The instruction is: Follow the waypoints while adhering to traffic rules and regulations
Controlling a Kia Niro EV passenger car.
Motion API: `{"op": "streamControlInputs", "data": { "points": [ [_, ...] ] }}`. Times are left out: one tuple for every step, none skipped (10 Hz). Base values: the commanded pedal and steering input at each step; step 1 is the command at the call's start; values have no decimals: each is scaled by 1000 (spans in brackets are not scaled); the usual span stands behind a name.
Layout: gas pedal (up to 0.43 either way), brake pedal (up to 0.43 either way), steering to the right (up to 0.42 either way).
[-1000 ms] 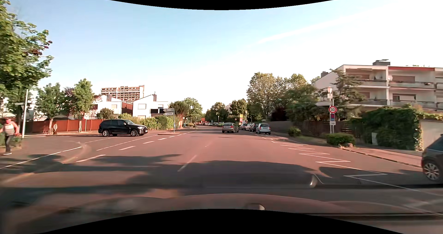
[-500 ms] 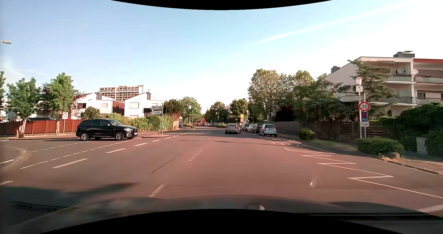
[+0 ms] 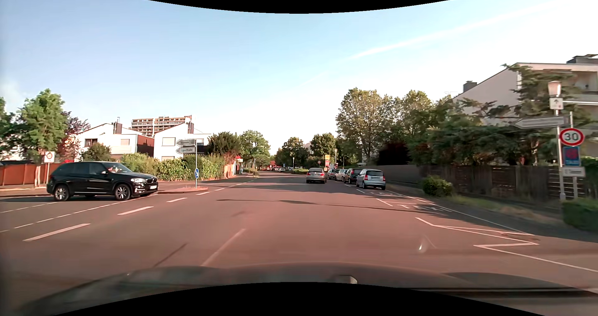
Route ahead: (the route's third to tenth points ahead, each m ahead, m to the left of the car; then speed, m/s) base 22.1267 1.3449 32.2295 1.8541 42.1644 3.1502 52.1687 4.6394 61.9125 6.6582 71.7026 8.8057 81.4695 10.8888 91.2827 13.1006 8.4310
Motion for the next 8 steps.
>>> {"op": "streamControlInputs", "data": {
  "points": [
    [0, 0, -3],
    [0, 0, -3],
    [0, 0, -3],
    [0, 0, -3],
    [0, 0, -4],
    [0, 0, -7],
    [0, 0, -11],
    [0, 0, -14]
  ]
}}
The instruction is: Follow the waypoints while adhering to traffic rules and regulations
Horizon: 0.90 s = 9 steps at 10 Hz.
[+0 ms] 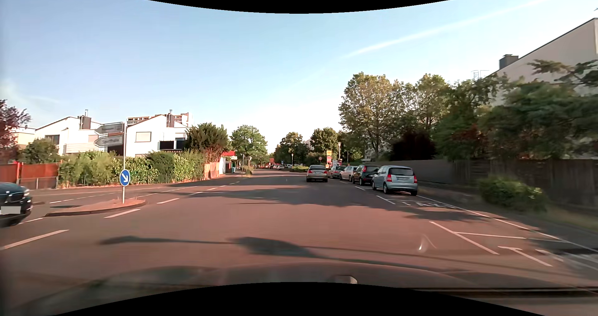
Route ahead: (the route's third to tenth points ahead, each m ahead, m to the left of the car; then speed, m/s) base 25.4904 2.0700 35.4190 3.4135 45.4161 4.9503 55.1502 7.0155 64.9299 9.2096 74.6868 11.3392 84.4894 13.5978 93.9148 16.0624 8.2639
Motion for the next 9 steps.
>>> {"op": "streamControlInputs", "data": {
  "points": [
    [0, 0, -14],
    [0, 0, -14],
    [0, 0, -14],
    [0, 0, -14],
    [0, 0, -14],
    [0, 0, -14],
    [0, 0, -14],
    [0, 0, -15],
    [0, 0, -19]
  ]
}}
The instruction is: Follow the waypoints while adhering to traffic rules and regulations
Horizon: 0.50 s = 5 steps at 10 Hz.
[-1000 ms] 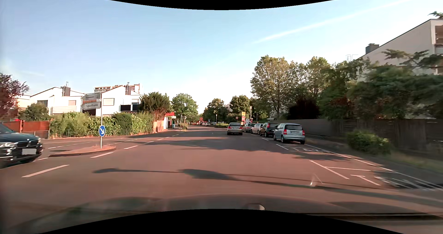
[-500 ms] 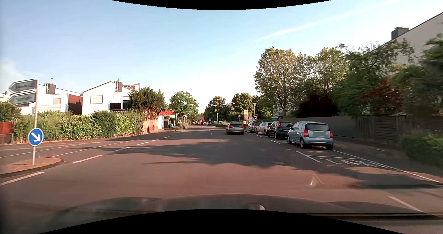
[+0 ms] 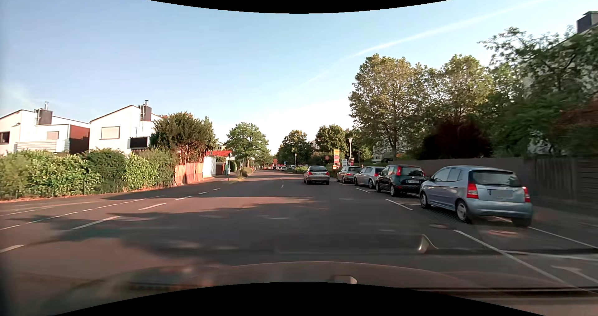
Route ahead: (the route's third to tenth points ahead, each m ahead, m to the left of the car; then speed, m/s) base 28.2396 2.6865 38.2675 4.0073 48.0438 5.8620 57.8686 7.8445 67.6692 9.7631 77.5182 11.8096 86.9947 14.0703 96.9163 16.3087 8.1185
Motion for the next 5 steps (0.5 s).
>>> {"op": "streamControlInputs", "data": {
  "points": [
    [0, 0, -20],
    [0, 0, -20],
    [0, 0, -20],
    [0, 0, -20],
    [0, 0, -20]
  ]
}}
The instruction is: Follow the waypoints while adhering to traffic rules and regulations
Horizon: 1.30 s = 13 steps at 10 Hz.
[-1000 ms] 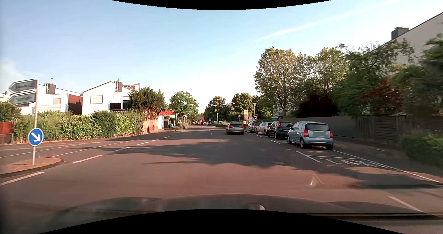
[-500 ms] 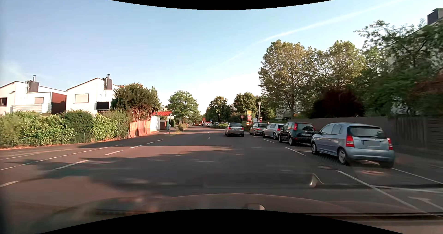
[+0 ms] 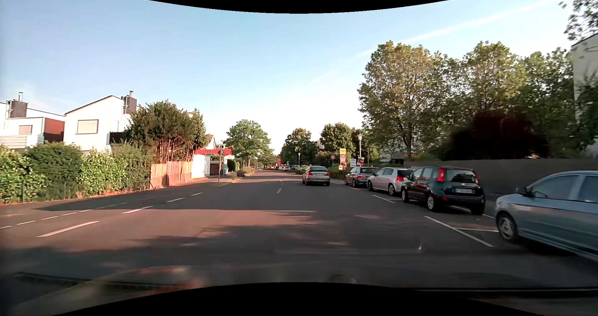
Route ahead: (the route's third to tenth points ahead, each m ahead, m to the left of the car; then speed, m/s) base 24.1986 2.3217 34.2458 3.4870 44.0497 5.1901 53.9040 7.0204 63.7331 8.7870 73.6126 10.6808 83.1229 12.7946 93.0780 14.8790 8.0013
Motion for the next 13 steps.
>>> {"op": "streamControlInputs", "data": {
  "points": [
    [0, 0, -19],
    [0, 0, -19],
    [0, 0, -19],
    [0, 0, -19],
    [0, 0, -19],
    [0, 0, -19],
    [0, 0, -20],
    [0, 0, -20],
    [0, 0, -20],
    [0, 0, -20],
    [0, 0, -21],
    [0, 0, -22],
    [0, 0, -23]
  ]
}}
